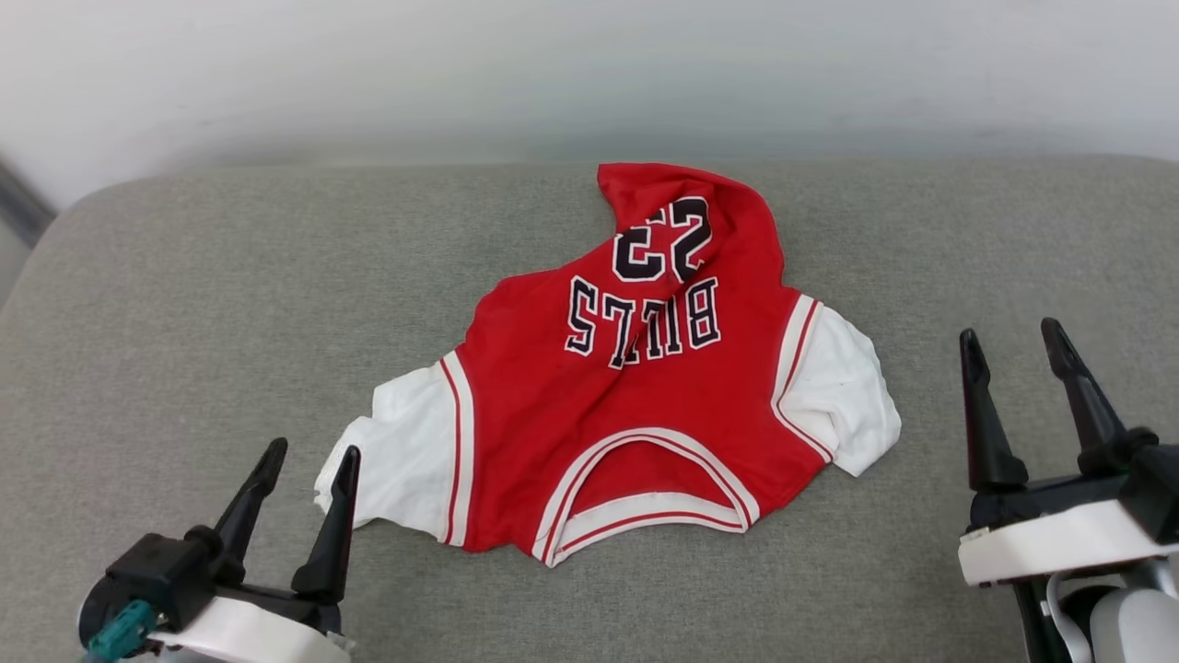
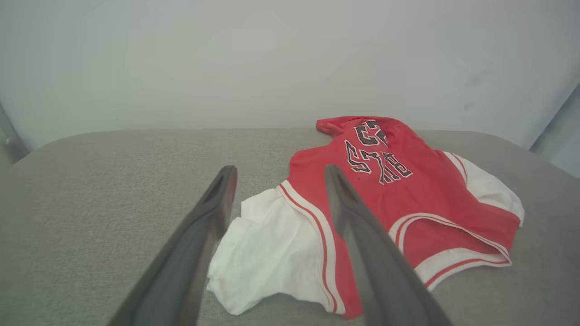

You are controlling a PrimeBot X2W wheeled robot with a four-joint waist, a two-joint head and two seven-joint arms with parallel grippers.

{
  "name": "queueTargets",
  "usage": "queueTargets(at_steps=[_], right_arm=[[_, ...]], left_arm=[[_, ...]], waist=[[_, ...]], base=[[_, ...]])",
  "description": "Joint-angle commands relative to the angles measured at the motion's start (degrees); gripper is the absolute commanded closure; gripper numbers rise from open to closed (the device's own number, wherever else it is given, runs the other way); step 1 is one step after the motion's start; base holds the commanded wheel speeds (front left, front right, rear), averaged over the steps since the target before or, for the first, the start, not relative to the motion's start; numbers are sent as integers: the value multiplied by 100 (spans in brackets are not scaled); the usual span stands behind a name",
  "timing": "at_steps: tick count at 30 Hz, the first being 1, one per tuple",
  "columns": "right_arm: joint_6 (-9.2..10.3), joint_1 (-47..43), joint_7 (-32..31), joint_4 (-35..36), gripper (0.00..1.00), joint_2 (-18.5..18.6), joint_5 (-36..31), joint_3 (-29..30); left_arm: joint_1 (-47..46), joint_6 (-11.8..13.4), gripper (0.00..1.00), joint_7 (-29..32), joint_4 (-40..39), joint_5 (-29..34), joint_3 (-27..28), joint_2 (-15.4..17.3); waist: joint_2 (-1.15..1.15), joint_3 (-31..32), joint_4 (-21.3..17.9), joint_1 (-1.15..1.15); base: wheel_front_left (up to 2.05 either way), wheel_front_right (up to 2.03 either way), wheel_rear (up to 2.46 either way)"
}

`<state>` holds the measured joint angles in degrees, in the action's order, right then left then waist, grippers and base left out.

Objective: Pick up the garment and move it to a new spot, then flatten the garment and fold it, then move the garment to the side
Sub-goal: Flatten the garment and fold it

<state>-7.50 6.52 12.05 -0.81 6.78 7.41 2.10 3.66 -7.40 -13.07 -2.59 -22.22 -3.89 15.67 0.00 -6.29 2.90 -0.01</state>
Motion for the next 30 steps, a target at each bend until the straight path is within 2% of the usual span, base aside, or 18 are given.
queueTargets(at_steps=[1, 4, 7, 8, 12, 15, 19, 22, 25, 30], right_arm=[[2, -175, -57, 239, 0, -66, -83, -9], [2, -296, -161, 540, 0, -131, -158, 12], [2, -317, -305, 752, 0, -171, -193, 46], [2, -317, -305, 752, 0, -171, -193, 46], [3, -243, -422, 835, 0, -205, -269, 55], [2, -177, -400, 809, 0, -246, -286, 29], [3, -127, -333, 741, 0, -280, -341, -20], [3, -87, -280, 682, 0, -305, -340, -35], [3, -34, -238, 635, 0, -324, -369, -28], [2, 36, -188, 575, 0, -351, -383, 1]], left_arm=[[4, -6, 0, 271, -38, -61, -14, 168], [-47, 91, 0, 991, -156, -325, 68, 283], [-152, 183, 0, 2123, -365, -498, 24, 571], [-152, 183, 0, 2123, -365, -498, 24, 571], [-279, 386, 0, 3432, -666, -624, -36, 908], [-400, 553, 0, 4064, -722, -482, -70, 1157], [-523, 696, 0, 4479, -578, -369, -102, 1311], [-620, 762, 0, 4546, -320, -365, -86, 1311], [-672, 820, 0, 4581, -29, -231, -72, 1445], [-627, 685, 0, 4765, 395, -334, -225, 1434]], waist=[[0, -86, -77, 1], [0, -234, -142, 1], [0, -411, -201, 1], [0, -411, -201, 1], [0, -631, -295, 1], [0, -794, -368, 1], [0, -1011, -451, 1], [0, -1157, -498, 1], [0, -1263, -539, 1], [0, -1361, -568, 1]], base=[[0, 0, 0], [0, 0, 0], [0, 0, 0], [0, 0, 0], [0, 0, 0], [0, 0, 0], [0, 0, 0], [0, 0, 0], [0, 0, 0], [0, 0, 0]])
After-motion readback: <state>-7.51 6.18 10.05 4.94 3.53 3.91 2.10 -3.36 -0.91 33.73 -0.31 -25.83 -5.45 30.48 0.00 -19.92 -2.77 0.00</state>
